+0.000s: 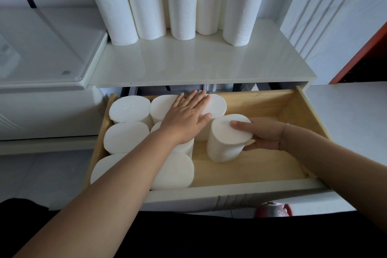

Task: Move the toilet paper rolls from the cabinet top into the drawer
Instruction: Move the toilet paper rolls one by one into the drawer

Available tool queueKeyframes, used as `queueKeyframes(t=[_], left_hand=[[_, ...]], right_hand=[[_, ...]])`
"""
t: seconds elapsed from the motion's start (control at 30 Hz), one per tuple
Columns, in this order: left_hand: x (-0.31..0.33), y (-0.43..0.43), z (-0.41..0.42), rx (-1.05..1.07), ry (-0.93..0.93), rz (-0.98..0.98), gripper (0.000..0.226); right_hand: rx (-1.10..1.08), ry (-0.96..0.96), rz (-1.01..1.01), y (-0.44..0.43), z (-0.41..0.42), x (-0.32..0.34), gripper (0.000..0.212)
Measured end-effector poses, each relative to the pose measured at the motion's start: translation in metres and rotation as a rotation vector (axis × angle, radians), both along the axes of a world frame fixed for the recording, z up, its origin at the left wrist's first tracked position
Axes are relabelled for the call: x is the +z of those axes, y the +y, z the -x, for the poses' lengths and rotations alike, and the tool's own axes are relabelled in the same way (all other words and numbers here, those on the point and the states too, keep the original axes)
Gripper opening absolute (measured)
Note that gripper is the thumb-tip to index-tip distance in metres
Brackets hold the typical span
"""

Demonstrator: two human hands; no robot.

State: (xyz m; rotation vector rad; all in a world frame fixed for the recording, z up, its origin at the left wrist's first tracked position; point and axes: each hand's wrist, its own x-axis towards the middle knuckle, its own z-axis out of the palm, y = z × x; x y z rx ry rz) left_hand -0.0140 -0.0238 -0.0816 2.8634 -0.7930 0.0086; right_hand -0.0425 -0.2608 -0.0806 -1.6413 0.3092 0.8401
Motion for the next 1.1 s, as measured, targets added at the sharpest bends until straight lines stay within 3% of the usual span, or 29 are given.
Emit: queueKeyframes(t=[0.23,0.3,0.43,0.7,0.83,0.9,1.0,1.1], left_hand=[[0.0,-0.001,0.0,0.002,0.0,-0.007,0.058],[0.0,-0.001,0.0,0.003,0.002,-0.005,0.058],[0.001,-0.001,0.0,0.001,0.001,-0.002,0.058],[0.001,-0.001,0.0,0.002,0.004,-0.007,0.058],[0.001,-0.002,0.0,0.005,0.006,-0.005,0.058],[0.004,-0.004,0.0,0.005,-0.002,0.007,0.058],[0.01,-0.008,0.0,-0.006,-0.085,0.066,0.057],[0.019,-0.011,-0.007,-0.005,-0.141,0.104,0.058]], right_hand=[[-0.061,0.141,0.017,0.01,0.006,0.005,0.079],[-0.096,0.132,-0.005,0.017,0.007,0.004,0.078],[-0.078,0.141,-0.037,0.031,0.008,0.003,0.053],[-0.059,0.152,-0.043,0.047,0.01,0.007,0.044],[-0.001,0.146,0.011,0.047,0.01,0.009,0.06],[0.121,0.03,0.234,0.046,0.006,0.018,0.067],[0.164,-0.428,0.651,0.035,-0.011,0.042,0.06],[-0.098,-0.742,0.647,0.016,-0.037,0.067,0.047]])
